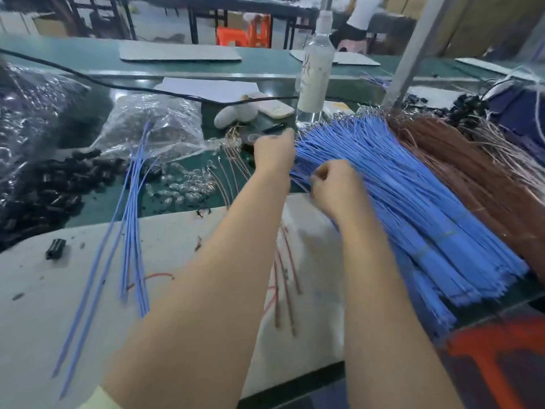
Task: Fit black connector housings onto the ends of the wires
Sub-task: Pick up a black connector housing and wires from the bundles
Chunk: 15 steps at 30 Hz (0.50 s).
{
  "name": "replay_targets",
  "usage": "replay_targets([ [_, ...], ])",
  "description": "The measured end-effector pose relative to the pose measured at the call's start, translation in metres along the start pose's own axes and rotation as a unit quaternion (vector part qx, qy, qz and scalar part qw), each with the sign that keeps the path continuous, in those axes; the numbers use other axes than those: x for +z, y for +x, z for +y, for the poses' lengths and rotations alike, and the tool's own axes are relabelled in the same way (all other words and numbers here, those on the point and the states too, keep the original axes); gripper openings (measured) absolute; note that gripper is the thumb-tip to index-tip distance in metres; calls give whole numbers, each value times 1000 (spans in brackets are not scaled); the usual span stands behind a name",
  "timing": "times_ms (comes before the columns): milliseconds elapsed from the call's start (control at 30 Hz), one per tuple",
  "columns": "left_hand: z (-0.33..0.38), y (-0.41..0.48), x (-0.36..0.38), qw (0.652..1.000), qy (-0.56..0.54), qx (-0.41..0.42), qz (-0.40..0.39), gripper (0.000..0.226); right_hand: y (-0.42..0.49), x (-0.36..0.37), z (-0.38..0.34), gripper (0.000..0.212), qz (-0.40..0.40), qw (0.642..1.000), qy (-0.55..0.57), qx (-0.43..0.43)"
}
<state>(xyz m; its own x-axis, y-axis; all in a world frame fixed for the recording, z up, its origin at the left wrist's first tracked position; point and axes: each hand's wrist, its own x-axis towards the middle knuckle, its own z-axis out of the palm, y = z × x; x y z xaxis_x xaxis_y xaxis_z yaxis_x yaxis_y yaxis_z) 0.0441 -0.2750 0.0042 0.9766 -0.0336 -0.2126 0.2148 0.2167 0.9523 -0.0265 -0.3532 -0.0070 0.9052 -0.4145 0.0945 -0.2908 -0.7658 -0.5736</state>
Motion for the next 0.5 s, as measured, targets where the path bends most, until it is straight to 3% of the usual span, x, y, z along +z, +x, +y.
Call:
replay_targets([
  [67,-15,1,2,999,32,4,-7,29,4,24,6,19,-21,998,-51,32],
  [200,-20,3,-7,999,16,23,-19,26,6,34,6,20,11,996,-82,42],
  [367,7,-7,-50,994,-44,86,41,19,1,28,-39,21,64,996,3,-59],
  [500,47,-24,-115,963,-105,200,146,15,-15,53,-103,16,-3,984,86,-159],
])
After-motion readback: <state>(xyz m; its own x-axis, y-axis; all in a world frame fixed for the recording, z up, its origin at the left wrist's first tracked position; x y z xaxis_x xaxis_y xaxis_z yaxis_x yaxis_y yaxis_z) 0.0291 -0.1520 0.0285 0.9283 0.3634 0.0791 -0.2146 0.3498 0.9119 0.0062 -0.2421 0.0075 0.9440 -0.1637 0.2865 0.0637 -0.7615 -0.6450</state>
